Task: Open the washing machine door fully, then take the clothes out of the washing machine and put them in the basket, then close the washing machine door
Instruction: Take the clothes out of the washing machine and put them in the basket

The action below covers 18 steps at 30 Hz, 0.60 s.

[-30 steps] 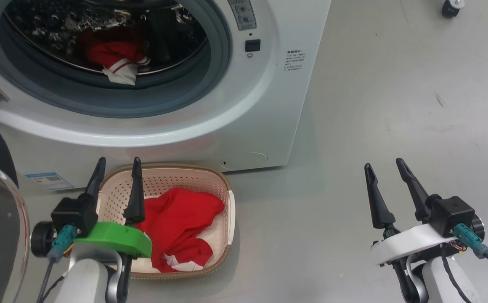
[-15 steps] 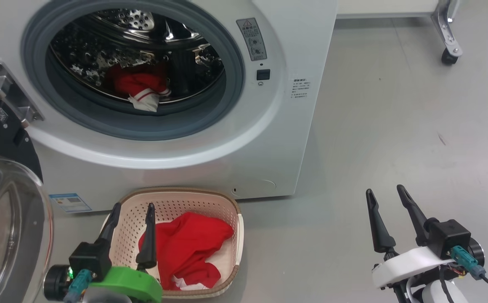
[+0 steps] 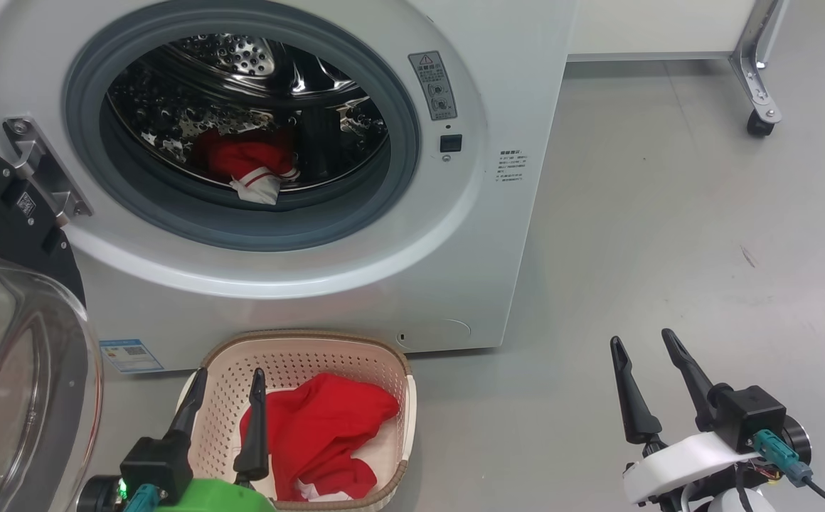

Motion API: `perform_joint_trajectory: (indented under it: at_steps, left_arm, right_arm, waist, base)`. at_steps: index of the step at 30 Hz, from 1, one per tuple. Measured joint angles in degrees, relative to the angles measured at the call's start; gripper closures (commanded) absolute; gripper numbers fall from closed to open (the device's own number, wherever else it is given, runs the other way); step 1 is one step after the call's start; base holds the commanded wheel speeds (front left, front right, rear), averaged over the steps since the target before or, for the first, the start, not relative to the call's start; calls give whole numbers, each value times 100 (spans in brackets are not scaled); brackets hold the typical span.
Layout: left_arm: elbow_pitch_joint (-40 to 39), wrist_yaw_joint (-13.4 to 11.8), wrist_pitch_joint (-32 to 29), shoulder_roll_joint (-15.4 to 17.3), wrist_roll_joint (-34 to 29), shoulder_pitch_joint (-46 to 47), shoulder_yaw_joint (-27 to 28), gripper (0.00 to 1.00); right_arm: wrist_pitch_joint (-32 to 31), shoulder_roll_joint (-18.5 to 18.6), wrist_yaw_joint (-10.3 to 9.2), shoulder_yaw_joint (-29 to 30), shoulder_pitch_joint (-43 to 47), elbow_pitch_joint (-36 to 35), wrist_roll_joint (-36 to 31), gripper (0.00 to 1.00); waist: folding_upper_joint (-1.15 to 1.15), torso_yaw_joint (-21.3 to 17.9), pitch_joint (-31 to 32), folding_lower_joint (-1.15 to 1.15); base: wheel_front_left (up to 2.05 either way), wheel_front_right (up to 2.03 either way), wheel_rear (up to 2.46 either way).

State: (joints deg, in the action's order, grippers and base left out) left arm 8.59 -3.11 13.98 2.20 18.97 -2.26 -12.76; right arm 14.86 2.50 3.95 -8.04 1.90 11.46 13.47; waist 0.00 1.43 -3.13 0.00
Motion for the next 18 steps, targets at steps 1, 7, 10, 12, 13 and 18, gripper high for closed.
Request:
perform_joint_trajectory:
  at_steps: [1,7,10,12,13,18]
  left_arm:
    - [-18,-14,-25,1,0,-21,-7,0]
    - [-178,-64,-81,8,0,-92,-13,0]
    - [-259,-89,-105,12,0,-173,-16,0]
    - [-311,-116,-132,15,0,-183,-16,0]
    - [-334,-119,-132,18,0,-187,-16,0]
    - [-421,-134,-183,20,0,-201,-24,0]
  right_arm:
    - [0,0,0,-3,2,-3,0,0]
    - [0,-1,-7,-26,38,-34,0,0]
    - [0,-1,-9,-32,79,-56,0,0]
    - [0,-1,-9,-37,85,-70,0,0]
    - [0,-1,-10,-40,85,-78,0,0]
    - [0,-1,-14,-54,88,-127,0,0]
  waist:
    - [0,-2,2,0]
    - [0,-21,2,0]
    - [0,-28,-4,0]
    - [0,-29,-9,0]
    - [0,-30,-12,0]
    - [0,-28,-53,0]
  base:
    - [0,0,0]
    - [0,0,0]
    - [0,0,0]
    - [0,0,0]
    - [0,0,0]
    - [0,0,0]
